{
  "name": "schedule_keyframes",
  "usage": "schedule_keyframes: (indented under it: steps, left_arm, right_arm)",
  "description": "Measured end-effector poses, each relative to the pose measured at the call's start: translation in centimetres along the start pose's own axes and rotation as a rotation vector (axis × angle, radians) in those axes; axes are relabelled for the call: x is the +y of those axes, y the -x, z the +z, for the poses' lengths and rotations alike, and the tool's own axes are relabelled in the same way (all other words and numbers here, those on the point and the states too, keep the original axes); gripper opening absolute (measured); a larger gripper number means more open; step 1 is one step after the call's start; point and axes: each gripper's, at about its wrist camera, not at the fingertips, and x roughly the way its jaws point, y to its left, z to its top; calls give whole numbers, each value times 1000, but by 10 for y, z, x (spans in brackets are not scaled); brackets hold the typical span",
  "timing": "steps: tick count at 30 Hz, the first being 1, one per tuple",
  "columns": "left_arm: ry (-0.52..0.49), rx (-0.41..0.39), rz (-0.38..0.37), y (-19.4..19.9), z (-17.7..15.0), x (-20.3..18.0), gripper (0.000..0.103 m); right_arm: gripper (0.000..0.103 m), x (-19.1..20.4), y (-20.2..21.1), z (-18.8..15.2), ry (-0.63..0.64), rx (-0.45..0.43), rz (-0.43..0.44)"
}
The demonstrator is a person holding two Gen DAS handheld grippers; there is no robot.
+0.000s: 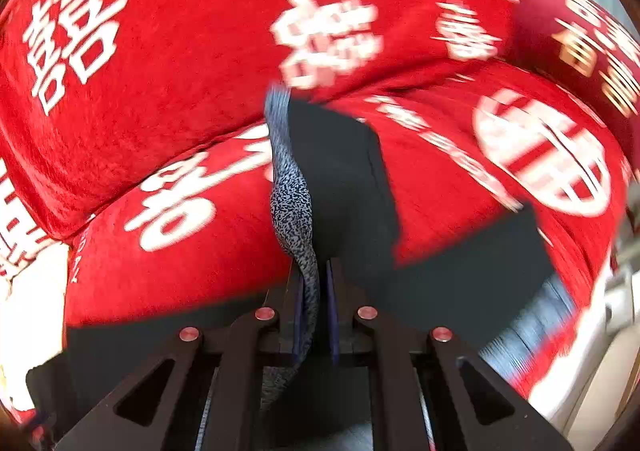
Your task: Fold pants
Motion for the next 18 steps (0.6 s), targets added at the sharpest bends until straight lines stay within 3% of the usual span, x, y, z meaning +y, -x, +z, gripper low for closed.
schedule_keyframes:
  steps: [3,6,9,12,15,16,18]
  left_arm:
    - [-31,73,33,-29,-6,-16,103]
    - [-100,25,104,-25,-19,-24,103]
    - [-89,38,75,-21,-26,-9,103]
    - [-53,31,178,-14,-32,14,103]
    - [70,46,114,-3,-40,51,103]
    - [110,45,130,1,-42,64,103]
    - [156,45,154,1,-41,79,103]
  right_arm:
    - [10,-42,-4,-32,-44,28,-20]
    - [10,-69,-23,-42,-69,66,-31]
    - [10,-78,-28,-40,-48,42,19]
    - [23,-83,-28,-28,-35,45,26]
    - [54,-104,-27,-18,-99,18,58]
    - [71,-114,-27,-14,-127,3,76]
    - [77,-134,-33,-6,-180,-46,114]
